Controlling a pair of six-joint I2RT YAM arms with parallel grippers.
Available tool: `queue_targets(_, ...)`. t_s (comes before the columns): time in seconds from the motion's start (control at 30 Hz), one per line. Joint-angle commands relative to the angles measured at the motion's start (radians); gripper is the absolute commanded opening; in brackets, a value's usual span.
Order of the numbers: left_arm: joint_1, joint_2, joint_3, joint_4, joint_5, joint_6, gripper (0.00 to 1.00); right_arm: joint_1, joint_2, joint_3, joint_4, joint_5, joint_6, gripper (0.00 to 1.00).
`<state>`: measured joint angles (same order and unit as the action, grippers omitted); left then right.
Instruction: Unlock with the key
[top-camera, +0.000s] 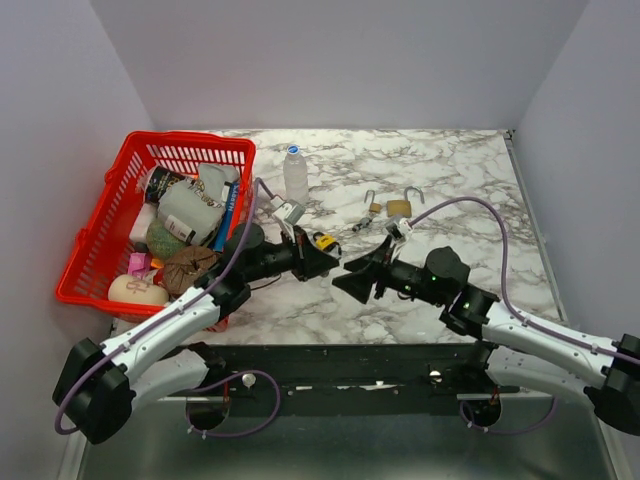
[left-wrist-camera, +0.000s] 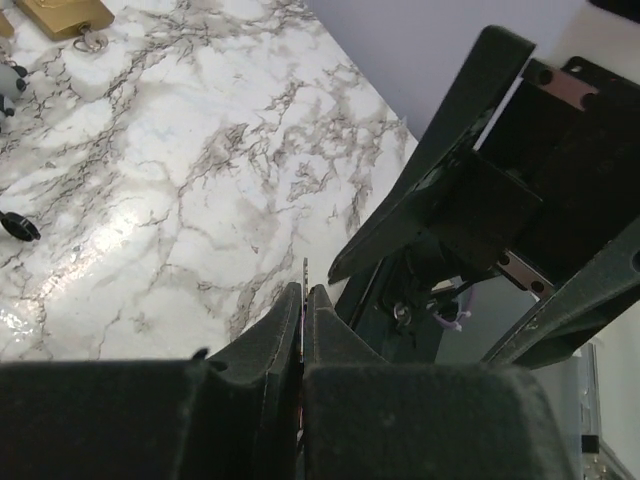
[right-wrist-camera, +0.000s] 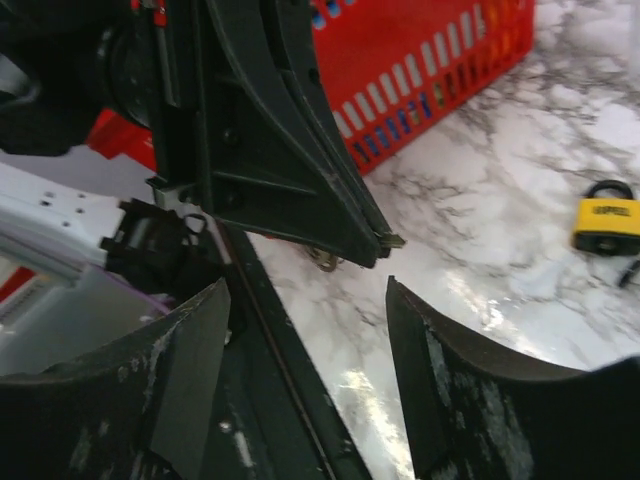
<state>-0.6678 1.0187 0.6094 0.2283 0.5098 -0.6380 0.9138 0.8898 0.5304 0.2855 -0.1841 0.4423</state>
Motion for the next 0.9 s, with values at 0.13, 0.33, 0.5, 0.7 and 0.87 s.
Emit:
queue_targets(0.13, -0.001, -0.104, -0.120, 0.270, -0.028, -0.104, 0.00, -0.006, 0.141, -0.035, 0.337, -0.161, 0.208, 0.57)
queue_targets(0.33, -0.001, -0.140, -0.163, 0.338, -0.045, -0.166, 0.00, -0.006, 0.210, -0.030, 0.425, -0.193, 0.211, 0.49)
queue_targets(0.5, -0.001, -0.160, -0.169, 0.339, -0.044, -0.178, 0.00, -0.006, 0.228, -0.038, 0.464, -0.183, 0.213, 0.48)
queue_targets(0.7, -0.001, -0.149, -0.172, 0.335, -0.027, -0.178, 0.00, -0.004, 0.195, -0.059, 0.498, -0.169, 0.199, 0.48)
queue_targets(0.87, -0.001, -0.129, -0.174, 0.367, 0.005, -0.195, 0.00, -0.006, 0.186, -0.061, 0.512, -0.164, 0.196, 0.45)
